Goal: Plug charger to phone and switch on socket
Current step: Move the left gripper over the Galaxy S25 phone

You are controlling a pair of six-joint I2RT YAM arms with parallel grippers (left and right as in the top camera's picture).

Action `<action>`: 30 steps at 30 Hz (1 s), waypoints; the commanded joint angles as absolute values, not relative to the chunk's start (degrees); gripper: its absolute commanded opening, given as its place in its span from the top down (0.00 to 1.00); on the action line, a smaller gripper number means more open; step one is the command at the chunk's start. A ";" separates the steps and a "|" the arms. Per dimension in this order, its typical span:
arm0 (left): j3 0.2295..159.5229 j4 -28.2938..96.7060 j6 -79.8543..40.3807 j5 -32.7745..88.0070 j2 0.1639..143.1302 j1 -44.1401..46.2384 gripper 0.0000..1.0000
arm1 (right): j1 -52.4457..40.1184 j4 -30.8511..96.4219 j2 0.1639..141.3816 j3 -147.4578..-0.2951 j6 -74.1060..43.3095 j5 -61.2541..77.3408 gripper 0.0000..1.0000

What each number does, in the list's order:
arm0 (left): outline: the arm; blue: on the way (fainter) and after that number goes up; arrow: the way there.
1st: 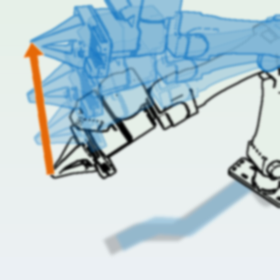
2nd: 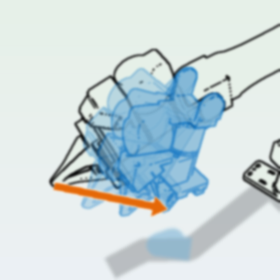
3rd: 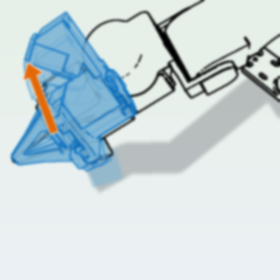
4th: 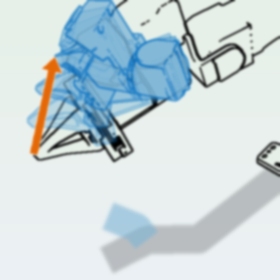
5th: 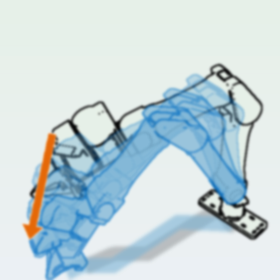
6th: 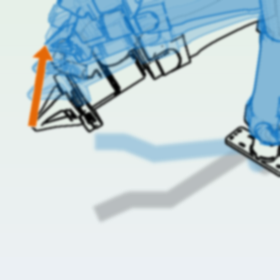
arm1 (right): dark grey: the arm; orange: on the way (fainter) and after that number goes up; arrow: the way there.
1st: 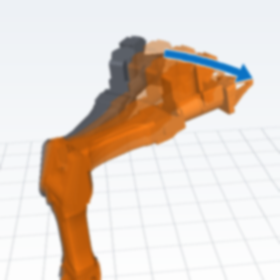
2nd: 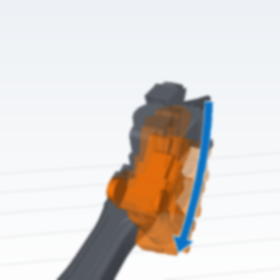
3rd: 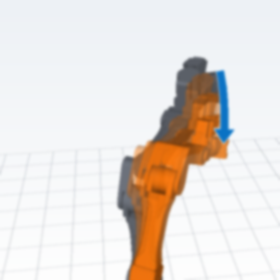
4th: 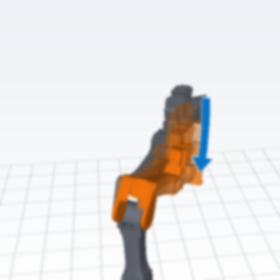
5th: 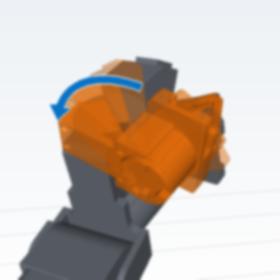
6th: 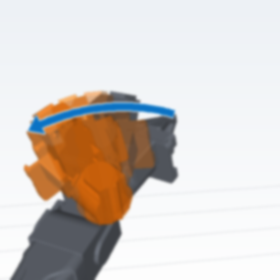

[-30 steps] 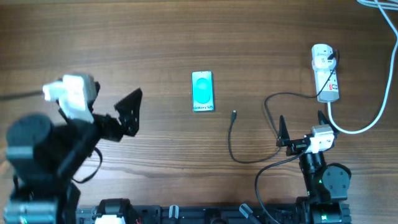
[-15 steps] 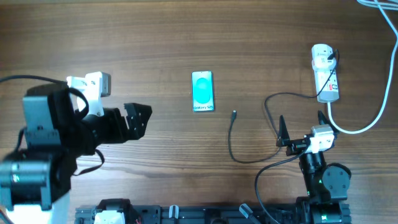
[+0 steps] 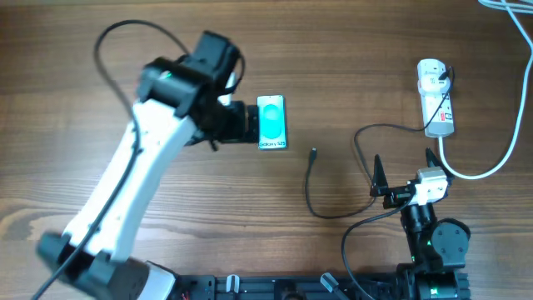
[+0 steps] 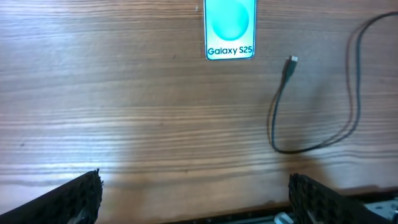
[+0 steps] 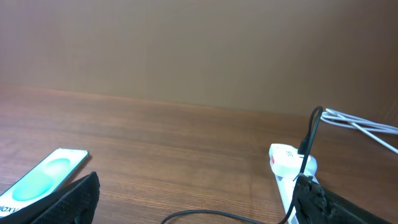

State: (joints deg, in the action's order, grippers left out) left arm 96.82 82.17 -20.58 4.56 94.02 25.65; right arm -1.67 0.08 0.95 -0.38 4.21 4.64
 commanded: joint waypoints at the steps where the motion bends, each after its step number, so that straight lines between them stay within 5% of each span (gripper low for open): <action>1: 97.62 81.60 -21.93 4.84 97.76 26.92 0.00 | -1.48 -0.03 0.82 -0.30 4.51 3.88 0.00; 12: 97.62 81.10 -31.97 6.61 105.80 27.22 0.00 | -1.48 -0.03 0.82 -0.30 4.49 3.88 0.00; 30: 102.87 86.96 -28.53 4.62 113.38 23.75 0.00 | -1.48 -0.03 0.82 -0.30 4.49 3.88 0.00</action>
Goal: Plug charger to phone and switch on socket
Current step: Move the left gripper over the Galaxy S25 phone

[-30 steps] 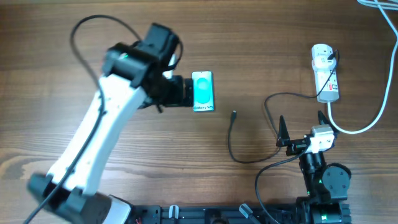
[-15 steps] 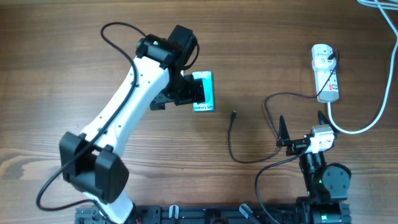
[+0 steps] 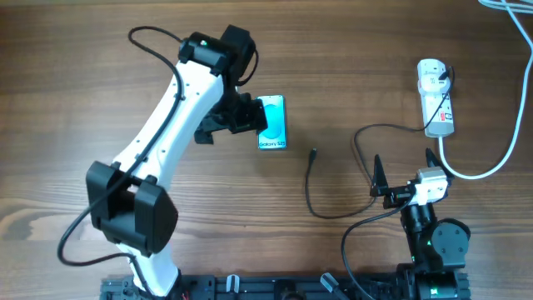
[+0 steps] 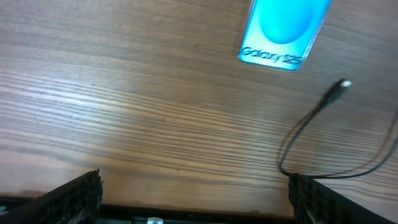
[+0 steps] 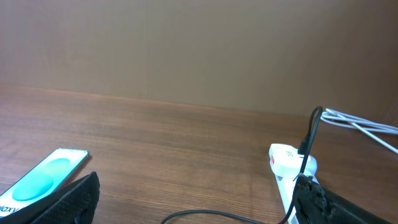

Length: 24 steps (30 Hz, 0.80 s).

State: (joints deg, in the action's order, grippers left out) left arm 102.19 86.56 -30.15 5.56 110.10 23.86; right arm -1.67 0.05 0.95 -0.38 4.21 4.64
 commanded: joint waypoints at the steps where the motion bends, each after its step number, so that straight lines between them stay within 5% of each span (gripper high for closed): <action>1: 102.87 86.24 -28.56 4.62 113.91 23.77 0.00 | -1.48 -0.03 0.82 -0.30 4.51 3.88 0.00; 24: 102.00 72.10 -34.46 3.92 115.07 26.89 0.00 | -1.48 -0.03 0.82 -0.30 4.51 3.88 0.00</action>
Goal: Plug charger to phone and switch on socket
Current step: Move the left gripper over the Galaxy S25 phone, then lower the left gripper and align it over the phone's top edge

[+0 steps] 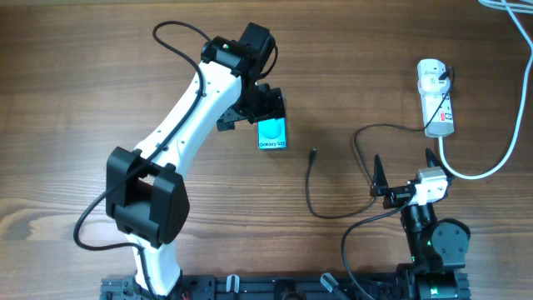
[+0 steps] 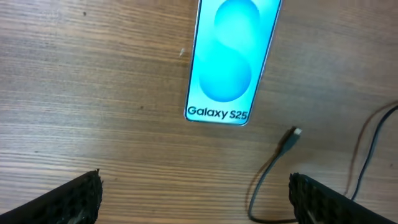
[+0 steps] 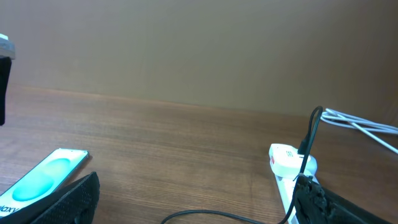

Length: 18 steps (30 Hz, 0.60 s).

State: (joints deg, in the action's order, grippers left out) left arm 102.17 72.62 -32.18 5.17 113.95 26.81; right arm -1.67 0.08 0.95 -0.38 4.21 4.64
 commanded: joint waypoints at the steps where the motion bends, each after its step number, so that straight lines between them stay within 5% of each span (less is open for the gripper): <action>1: 102.00 72.16 -35.05 3.90 115.57 26.89 0.00 | -1.48 -0.03 0.82 -0.30 4.49 3.88 0.00; 18: 102.00 69.76 -34.72 3.75 121.86 26.92 0.00 | -1.48 -0.03 0.82 -0.30 4.49 3.88 0.00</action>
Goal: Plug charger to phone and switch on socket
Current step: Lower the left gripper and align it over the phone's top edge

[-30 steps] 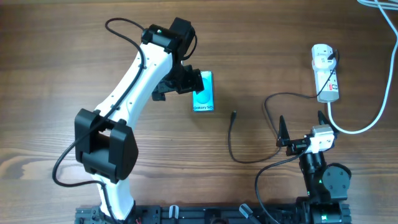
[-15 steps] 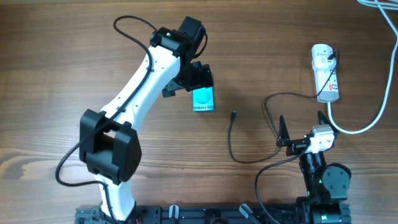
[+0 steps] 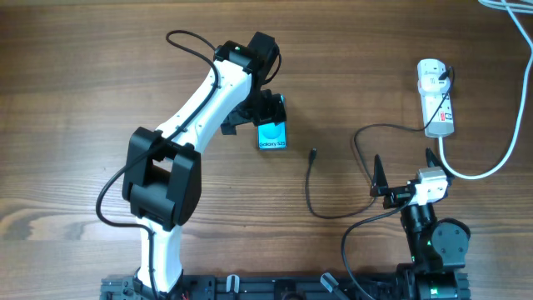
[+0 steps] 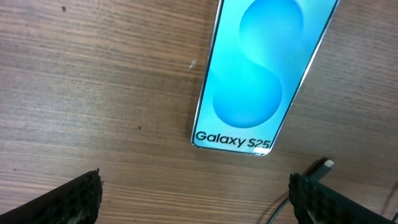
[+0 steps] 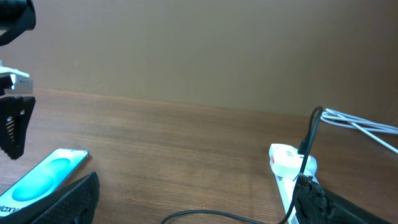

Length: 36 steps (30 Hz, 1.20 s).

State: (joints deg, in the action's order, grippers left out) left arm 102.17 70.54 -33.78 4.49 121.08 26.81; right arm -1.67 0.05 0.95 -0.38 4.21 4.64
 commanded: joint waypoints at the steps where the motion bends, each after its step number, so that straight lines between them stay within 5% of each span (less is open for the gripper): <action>1: 102.00 69.41 -34.74 3.77 121.86 26.92 0.00 | -1.48 -0.03 0.82 -0.30 4.49 3.88 0.00; 36: 102.00 64.71 -34.81 3.81 121.86 26.92 0.00 | -1.48 -0.03 0.82 -0.30 4.49 3.88 0.00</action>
State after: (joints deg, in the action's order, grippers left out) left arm 102.17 64.25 -33.78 4.34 121.08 26.81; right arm -1.67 0.05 0.95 -0.38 4.21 4.64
